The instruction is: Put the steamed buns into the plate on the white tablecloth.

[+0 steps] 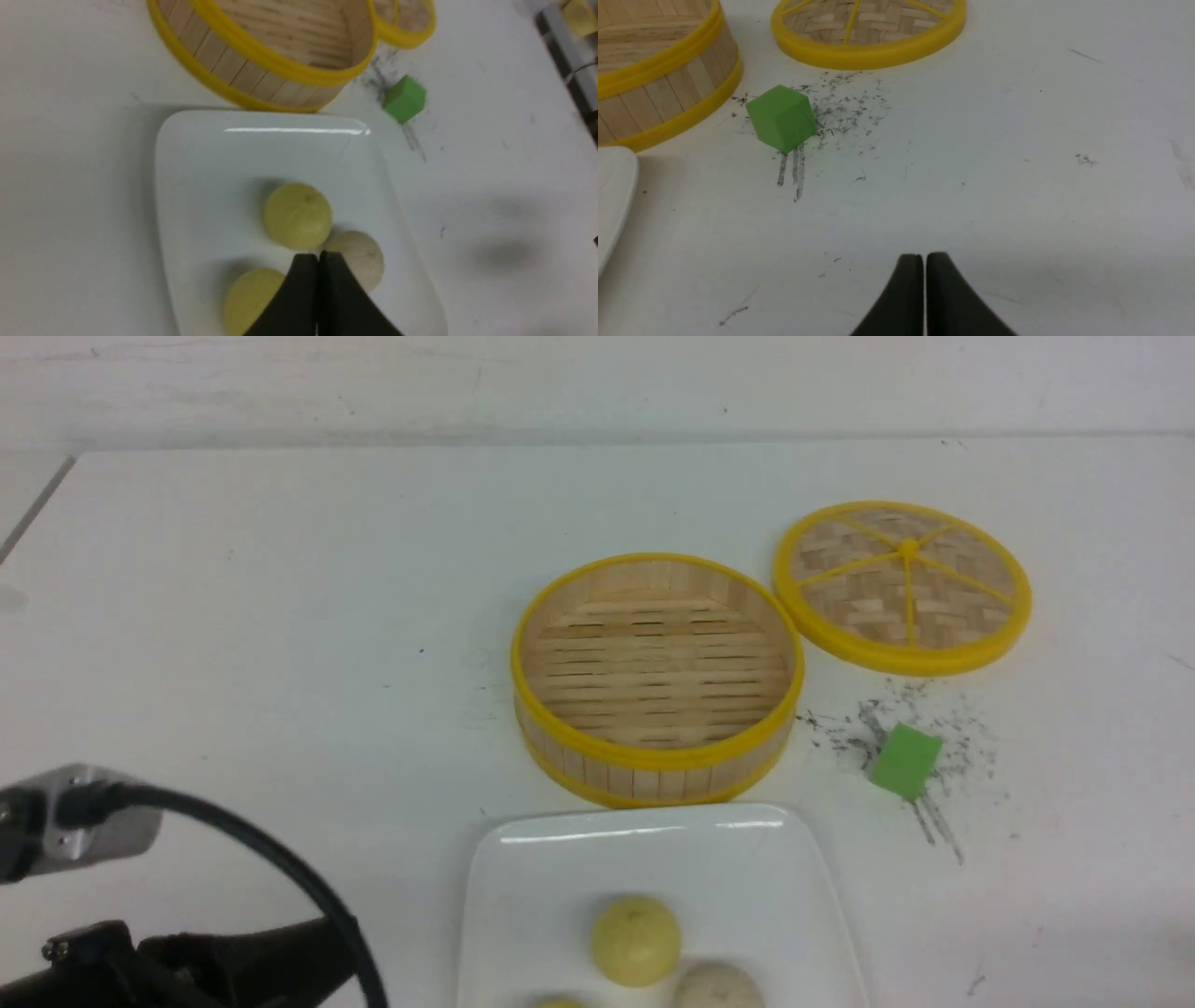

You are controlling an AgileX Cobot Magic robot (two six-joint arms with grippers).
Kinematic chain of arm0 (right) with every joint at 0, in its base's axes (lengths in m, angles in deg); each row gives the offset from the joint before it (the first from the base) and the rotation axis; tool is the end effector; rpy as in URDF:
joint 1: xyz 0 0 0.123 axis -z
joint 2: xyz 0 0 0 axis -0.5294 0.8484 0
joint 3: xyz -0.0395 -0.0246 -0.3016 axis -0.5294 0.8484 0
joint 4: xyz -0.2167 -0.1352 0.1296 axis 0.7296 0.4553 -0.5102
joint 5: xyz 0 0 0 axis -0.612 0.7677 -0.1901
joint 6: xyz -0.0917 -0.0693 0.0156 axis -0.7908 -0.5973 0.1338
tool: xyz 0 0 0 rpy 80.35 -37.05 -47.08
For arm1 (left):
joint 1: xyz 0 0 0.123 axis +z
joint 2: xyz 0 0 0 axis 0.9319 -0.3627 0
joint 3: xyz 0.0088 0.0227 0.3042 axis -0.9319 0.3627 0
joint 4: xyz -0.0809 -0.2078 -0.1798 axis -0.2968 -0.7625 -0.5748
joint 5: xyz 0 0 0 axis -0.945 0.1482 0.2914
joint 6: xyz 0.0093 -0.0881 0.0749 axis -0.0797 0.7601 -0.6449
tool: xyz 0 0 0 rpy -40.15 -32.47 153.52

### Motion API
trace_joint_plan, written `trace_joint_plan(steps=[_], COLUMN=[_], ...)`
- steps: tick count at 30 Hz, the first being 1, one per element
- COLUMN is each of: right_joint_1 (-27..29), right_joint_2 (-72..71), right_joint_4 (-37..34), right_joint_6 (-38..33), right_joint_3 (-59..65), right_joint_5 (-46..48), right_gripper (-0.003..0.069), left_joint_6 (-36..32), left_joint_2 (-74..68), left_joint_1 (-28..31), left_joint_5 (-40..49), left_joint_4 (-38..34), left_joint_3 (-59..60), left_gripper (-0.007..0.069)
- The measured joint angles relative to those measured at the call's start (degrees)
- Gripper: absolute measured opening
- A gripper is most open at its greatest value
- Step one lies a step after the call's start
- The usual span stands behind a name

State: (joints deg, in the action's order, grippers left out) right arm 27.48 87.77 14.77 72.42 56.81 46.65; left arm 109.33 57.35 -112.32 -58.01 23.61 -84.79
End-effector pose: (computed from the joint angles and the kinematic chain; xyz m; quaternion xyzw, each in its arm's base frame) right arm 0.0899 0.0055 0.1635 0.0216 0.8109 0.0528 0.5824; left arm 0.1095 -0.1014 0.2653 0.0290 0.8384 -0.3535 0.4138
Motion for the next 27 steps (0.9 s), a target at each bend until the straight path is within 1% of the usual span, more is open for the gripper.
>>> trace_joint_plan(steps=[3,9,20,22,24,27], right_joint_1=[0.0,0.0,0.0,0.0,0.0,0.0], right_joint_2=[0.0,0.0,0.0,0.0,0.0,0.0], right_joint_4=[0.0,0.0,0.0,0.0,0.0,0.0], right_joint_6=[0.0,0.0,0.0,0.0,0.0,0.0], right_joint_3=[0.0,0.0,0.0,0.0,0.0,0.0], right_joint_5=[0.0,0.0,0.0,0.0,0.0,0.0], right_gripper=[0.0029,0.0032,0.0041,0.0041,0.0043,0.0046], left_joint_6=[0.1,0.2,-0.1,-3.4,-6.7,-12.6], left_joint_2=[0.1,0.1,0.1,0.3,1.1,3.7], left_joint_1=[0.0,0.0,0.0,1.1,3.3,9.0], left_joint_5=[-1.9,-0.5,-0.1,-0.8,-1.5,-1.8], left_joint_4=[0.5,3.4,5.1,5.2,5.1,4.4], left_joint_3=[1.7,2.3,2.3,2.3,2.3,2.8], left_gripper=[0.0021,0.0029,0.0035,0.0038,0.004,0.0045])
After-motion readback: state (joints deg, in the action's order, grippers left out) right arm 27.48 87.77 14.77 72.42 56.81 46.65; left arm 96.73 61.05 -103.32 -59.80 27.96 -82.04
